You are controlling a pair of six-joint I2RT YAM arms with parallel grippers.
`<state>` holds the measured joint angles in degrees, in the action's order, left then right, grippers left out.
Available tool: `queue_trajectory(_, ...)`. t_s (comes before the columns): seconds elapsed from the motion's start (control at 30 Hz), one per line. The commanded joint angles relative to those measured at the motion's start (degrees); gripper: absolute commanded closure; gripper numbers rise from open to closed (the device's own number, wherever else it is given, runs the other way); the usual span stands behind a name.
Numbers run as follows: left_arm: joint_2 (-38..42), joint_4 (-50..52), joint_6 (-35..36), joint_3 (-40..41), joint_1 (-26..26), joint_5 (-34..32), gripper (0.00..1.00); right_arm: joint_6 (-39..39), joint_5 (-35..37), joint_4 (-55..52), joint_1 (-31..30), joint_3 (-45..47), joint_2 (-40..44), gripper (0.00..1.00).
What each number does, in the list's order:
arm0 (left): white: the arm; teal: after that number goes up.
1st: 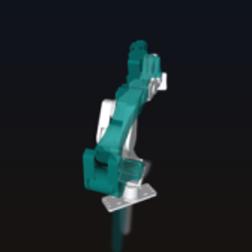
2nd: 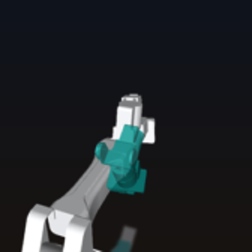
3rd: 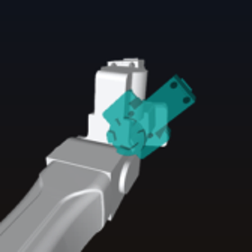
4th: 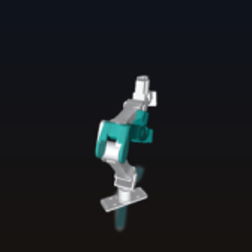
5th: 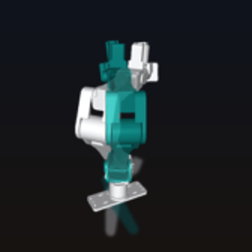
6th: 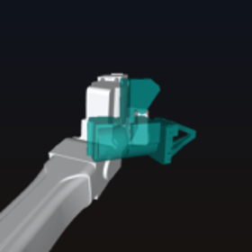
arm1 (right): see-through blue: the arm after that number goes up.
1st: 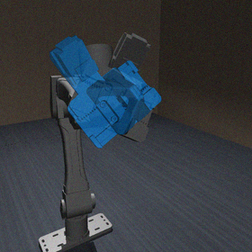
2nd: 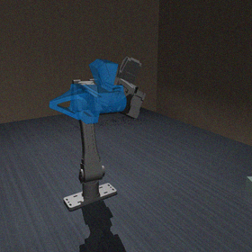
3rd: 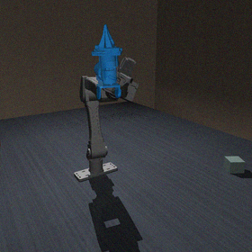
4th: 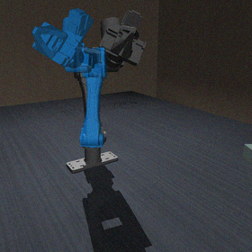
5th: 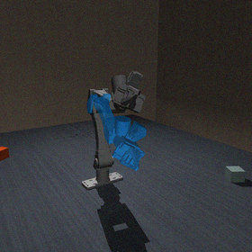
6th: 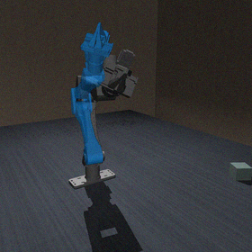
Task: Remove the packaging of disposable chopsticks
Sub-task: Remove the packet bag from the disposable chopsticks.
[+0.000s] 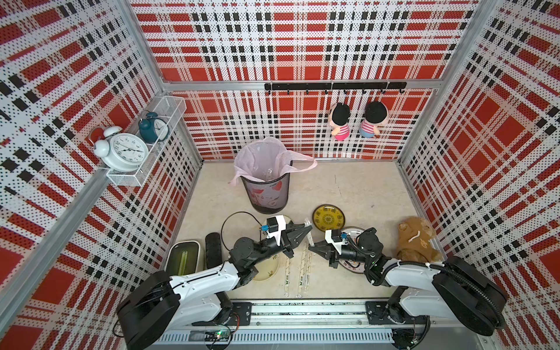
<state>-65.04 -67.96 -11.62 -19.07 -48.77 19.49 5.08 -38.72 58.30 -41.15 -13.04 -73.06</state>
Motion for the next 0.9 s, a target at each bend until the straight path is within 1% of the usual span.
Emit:
queue_trajectory(0.0, -1.14, -5.25, -2.39, 0.33, 0.73, 1.23, 0.73, -0.64, 1.28, 0.49, 0.10, 0.49, 1.58, 1.00)
queue_trajectory(0.03, -1.47, -5.29, -2.65, 0.14, 0.99, 1.30, 0.67, -0.77, 1.04, -0.20, 0.10, 0.34, 1.75, 1.00)
queue_trajectory(0.17, -2.19, -6.13, -3.80, -0.64, 1.83, 1.85, 0.67, -1.12, 0.85, -1.76, 0.01, 0.25, 2.19, 1.00)
queue_trajectory(0.3, -3.65, -6.13, -4.09, -1.66, 1.93, 3.03, 0.71, -1.43, 0.84, -2.94, 0.00, 0.22, 2.59, 1.00)
queue_trajectory(0.37, -4.73, -6.13, -4.27, -2.19, 1.93, 3.93, 0.77, -1.77, 1.03, -4.09, 0.01, 0.05, 2.83, 1.00)
queue_trajectory(0.4, -5.23, -6.06, -4.45, -2.48, 1.85, 4.35, 0.81, -1.95, 1.10, -4.47, 0.01, -0.06, 3.07, 1.00)
queue_trajectory(0.43, -5.70, -5.97, -4.64, -2.63, 1.84, 4.57, 0.83, -2.13, 1.18, -4.75, 0.01, 0.02, 3.30, 1.00)
queue_trajectory(0.5, -6.23, -5.95, -4.69, -2.79, 1.84, 4.86, 0.81, -2.45, 1.06, -5.91, 0.01, -0.13, 3.74, 1.00)
queue_trajectory(0.6, -6.16, -6.04, -4.56, -2.81, 1.84, 4.87, 0.75, -2.96, 1.37, -7.22, 0.01, -0.30, 4.11, 1.00)
queue_trajectory(0.67, -5.77, -6.11, -4.40, -2.88, 1.87, 5.01, 0.74, -2.99, 1.51, -7.65, -0.08, -0.31, 4.06, 1.00)
queue_trajectory(0.73, -5.39, -6.00, -4.29, -3.08, 1.84, 5.38, 0.79, -2.97, 1.48, -7.51, -0.12, -0.32, 4.06, 1.00)
queue_trajectory(0.8, -5.29, -5.14, -4.29, -3.54, 1.84, 5.51, 0.91, -2.96, 1.54, -7.50, -0.10, -0.28, 4.06, 1.00)
queue_trajectory(0.87, -5.66, -4.43, -4.29, -3.78, 1.76, 5.82, 0.97, -2.97, 1.45, -7.59, -0.08, -0.41, 4.06, 1.00)
